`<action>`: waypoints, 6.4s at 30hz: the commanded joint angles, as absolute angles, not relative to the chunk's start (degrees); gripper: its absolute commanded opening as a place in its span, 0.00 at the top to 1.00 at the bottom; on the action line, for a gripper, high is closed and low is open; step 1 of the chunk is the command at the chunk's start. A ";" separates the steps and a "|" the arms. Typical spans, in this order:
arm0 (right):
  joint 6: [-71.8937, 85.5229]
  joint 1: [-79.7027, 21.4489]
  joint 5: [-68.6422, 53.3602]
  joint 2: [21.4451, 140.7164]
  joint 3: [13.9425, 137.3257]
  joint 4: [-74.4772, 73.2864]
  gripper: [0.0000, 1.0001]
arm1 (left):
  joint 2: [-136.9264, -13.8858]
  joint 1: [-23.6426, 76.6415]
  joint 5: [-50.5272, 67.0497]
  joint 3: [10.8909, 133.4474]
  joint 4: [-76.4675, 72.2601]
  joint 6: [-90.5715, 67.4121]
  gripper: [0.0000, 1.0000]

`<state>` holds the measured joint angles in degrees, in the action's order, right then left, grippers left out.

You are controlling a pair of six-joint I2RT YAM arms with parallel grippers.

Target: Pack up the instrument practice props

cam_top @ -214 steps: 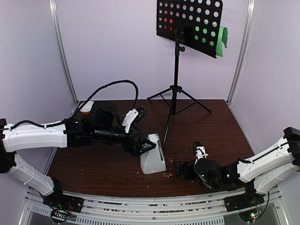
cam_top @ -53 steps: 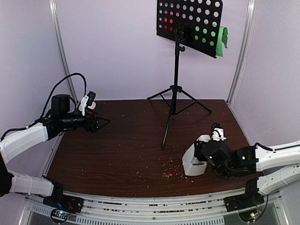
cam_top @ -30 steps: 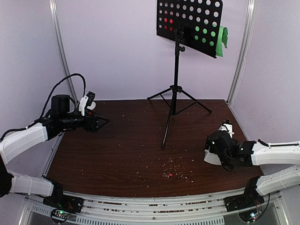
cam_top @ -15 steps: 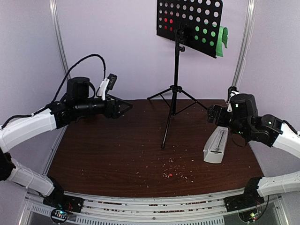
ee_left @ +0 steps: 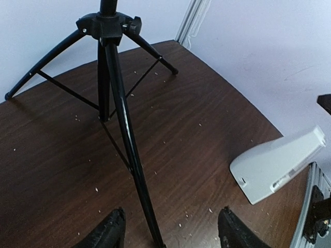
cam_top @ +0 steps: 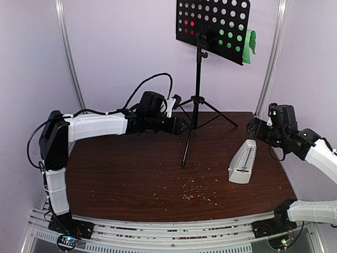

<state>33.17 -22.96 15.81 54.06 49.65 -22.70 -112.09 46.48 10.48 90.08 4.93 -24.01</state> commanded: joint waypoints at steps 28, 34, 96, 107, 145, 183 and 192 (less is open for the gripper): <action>32.65 -22.51 11.56 37.11 43.69 -19.93 0.00 | -138.53 46.41 5.92 120.95 8.78 -18.82 1.00; 28.99 -22.59 -0.54 38.18 42.83 -12.28 0.00 | -130.47 46.41 5.73 108.65 2.53 -16.97 1.00; 25.19 -49.71 -5.20 74.75 49.24 20.50 0.08 | -88.85 34.00 35.45 56.25 2.86 -5.54 0.78; 29.16 -49.87 0.38 82.94 55.02 24.94 0.12 | -68.83 33.30 23.07 50.32 2.36 -13.85 0.17; 14.14 -52.76 -7.51 98.52 71.07 34.06 0.86 | -49.91 27.77 8.90 40.44 9.51 -7.99 0.05; 18.77 -66.40 43.75 106.86 83.68 26.82 0.44 | -44.82 27.76 -0.21 39.20 10.36 -9.67 0.06; 16.33 -65.40 21.63 92.74 64.70 29.82 0.10 | -45.06 27.71 -0.56 39.20 10.46 -9.81 0.06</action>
<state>16.25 -66.13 34.13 99.20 72.01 26.61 -45.21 28.12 0.12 39.68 12.08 -9.19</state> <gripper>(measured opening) 0.887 0.940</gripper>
